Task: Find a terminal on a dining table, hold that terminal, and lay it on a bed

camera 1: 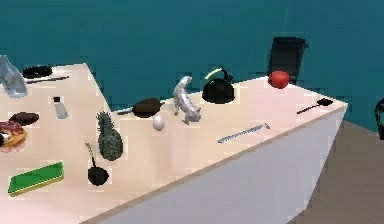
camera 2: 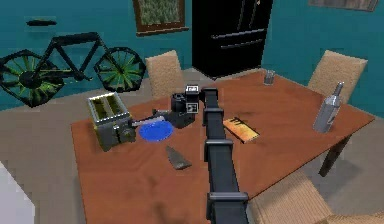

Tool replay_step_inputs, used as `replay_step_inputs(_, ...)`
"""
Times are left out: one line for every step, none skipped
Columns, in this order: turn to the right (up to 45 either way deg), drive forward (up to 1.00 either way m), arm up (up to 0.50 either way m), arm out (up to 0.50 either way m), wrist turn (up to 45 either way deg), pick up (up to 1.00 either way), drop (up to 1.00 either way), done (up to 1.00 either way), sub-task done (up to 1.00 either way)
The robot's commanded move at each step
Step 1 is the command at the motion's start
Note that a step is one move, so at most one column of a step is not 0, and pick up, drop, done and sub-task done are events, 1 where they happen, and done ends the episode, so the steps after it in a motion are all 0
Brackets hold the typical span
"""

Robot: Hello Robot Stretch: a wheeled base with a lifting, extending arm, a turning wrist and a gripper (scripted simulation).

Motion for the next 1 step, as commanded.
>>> replay_step_inputs(0.0,0.0,0.0,0.0,30.0,0.0,0.0,0.0,0.0)
